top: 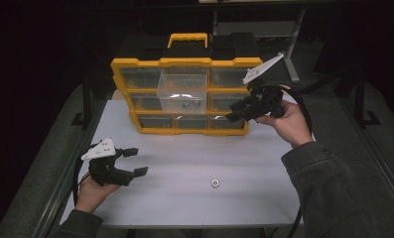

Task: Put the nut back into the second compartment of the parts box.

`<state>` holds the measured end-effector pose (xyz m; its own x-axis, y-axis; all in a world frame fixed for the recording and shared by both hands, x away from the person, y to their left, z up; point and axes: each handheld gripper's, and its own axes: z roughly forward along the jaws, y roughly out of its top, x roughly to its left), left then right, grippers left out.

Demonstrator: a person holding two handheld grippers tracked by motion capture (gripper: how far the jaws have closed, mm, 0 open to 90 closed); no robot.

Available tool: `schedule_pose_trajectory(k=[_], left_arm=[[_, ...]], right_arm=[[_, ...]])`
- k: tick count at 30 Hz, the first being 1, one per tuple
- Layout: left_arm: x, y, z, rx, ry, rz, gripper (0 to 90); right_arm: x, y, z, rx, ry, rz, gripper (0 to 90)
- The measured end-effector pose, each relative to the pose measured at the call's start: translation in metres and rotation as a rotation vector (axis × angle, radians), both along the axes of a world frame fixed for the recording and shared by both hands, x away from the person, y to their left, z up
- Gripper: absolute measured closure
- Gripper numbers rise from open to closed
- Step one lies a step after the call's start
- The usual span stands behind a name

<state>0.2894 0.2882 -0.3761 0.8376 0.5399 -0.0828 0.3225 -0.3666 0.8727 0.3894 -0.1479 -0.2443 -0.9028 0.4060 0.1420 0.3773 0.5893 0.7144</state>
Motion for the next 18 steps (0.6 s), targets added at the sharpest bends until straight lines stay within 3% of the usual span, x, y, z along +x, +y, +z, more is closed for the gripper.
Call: schedule_pose_trajectory(k=[18], left_arm=[[0.000,-0.001,-0.001,0.002,0.005,0.011,18.2]], right_arm=[[-0.011,-0.002,-0.041,-0.013,0.012,-0.008,44.7]])
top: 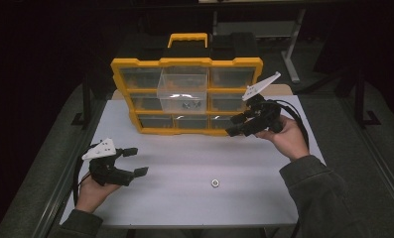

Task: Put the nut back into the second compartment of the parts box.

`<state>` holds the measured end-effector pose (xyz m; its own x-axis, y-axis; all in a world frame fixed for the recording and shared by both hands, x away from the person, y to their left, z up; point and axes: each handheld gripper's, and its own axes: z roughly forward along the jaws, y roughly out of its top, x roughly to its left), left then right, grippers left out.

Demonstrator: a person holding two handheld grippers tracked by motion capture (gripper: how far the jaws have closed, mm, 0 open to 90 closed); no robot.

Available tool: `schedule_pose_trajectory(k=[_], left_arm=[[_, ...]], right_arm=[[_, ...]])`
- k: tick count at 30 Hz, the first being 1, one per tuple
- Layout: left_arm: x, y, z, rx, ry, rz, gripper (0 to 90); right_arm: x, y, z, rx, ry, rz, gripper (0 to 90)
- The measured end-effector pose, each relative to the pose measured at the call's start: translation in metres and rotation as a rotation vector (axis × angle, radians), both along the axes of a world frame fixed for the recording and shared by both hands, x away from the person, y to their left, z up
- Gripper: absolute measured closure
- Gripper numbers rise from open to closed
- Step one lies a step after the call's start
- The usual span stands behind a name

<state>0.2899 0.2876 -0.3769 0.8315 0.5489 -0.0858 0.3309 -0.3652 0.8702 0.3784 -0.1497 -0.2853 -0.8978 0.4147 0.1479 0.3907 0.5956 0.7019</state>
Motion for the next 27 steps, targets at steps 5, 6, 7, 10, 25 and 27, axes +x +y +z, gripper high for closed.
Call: schedule_pose_trajectory(k=[5,6,7,10,25,27], left_arm=[[-0.001,-0.001,0.000,-0.003,0.008,0.002,18.2],[-0.001,0.000,0.000,-0.004,0.009,0.002,18.2],[-0.001,0.000,0.000,-0.006,0.010,0.003,18.2],[-0.001,0.000,0.000,-0.008,0.009,0.005,18.2],[0.000,0.001,-0.001,-0.002,0.003,-0.002,18.4],[0.000,0.001,-0.001,-0.001,0.002,-0.002,18.4]], right_arm=[[-0.004,0.002,-0.011,0.000,0.010,-0.002,43.5],[-0.004,0.002,-0.014,-0.003,0.002,0.000,43.4],[-0.005,0.002,-0.016,0.000,0.014,-0.003,43.3],[-0.006,0.002,-0.023,0.001,0.006,0.005,43.0],[-0.020,0.005,-0.052,-0.001,0.049,0.001,41.1],[-0.021,0.005,-0.055,0.002,0.059,0.000,40.9]])
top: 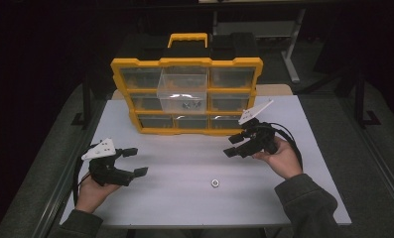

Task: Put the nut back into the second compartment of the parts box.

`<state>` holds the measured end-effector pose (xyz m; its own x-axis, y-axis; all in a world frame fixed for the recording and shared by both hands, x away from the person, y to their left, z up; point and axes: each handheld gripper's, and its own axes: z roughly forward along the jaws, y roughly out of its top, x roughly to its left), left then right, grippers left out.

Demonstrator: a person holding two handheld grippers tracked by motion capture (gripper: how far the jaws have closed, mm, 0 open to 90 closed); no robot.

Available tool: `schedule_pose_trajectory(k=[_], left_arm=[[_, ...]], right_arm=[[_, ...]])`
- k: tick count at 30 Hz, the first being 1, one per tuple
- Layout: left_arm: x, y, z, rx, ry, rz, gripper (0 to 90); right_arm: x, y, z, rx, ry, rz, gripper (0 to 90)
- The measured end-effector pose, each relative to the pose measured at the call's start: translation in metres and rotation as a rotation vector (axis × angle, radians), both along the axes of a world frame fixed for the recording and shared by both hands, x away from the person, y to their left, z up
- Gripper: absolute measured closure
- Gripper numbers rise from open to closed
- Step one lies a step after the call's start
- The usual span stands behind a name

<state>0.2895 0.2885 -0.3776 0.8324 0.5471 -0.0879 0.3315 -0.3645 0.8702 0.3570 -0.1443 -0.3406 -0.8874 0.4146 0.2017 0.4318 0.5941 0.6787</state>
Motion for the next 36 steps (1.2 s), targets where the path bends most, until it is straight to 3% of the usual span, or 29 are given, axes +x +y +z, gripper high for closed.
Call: schedule_pose_trajectory(k=[36], left_arm=[[-0.001,0.000,0.001,-0.008,0.004,0.007,18.5]], right_arm=[[-0.021,0.030,-0.063,-0.066,0.042,0.062,40.2]])
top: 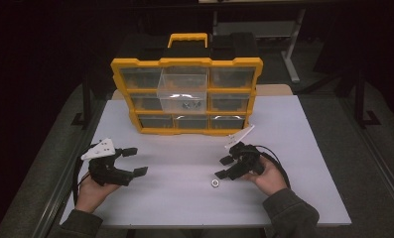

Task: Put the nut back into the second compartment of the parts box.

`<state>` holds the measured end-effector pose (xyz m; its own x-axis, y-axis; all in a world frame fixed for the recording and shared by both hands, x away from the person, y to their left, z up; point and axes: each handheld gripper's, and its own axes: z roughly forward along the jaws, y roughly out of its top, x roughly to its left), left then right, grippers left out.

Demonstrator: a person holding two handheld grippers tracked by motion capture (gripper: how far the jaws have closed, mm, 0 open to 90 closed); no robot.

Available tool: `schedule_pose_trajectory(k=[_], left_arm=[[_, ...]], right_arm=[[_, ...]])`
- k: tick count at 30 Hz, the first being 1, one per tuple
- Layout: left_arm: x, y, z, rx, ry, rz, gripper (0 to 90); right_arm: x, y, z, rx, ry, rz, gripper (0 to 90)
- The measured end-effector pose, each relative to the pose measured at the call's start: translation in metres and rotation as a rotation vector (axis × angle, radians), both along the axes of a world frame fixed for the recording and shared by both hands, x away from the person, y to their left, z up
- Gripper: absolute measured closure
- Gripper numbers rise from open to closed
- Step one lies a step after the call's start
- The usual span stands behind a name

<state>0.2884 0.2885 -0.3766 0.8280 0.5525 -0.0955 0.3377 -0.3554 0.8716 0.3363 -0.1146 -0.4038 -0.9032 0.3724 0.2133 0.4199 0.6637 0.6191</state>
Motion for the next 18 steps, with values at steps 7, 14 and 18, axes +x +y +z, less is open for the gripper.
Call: schedule_pose_trajectory(k=[7,14,18], left_arm=[[0.000,0.000,0.001,0.003,-0.006,-0.006,18.5],[0.000,0.001,0.001,0.006,-0.007,-0.008,18.4],[0.000,0.000,0.001,0.005,-0.006,-0.008,18.4]], right_arm=[[-0.004,0.008,-0.010,-0.023,-0.007,0.026,40.9],[-0.007,0.016,-0.019,-0.047,-0.010,0.047,44.4],[-0.011,0.021,-0.024,-0.076,-0.022,0.069,48.4]])
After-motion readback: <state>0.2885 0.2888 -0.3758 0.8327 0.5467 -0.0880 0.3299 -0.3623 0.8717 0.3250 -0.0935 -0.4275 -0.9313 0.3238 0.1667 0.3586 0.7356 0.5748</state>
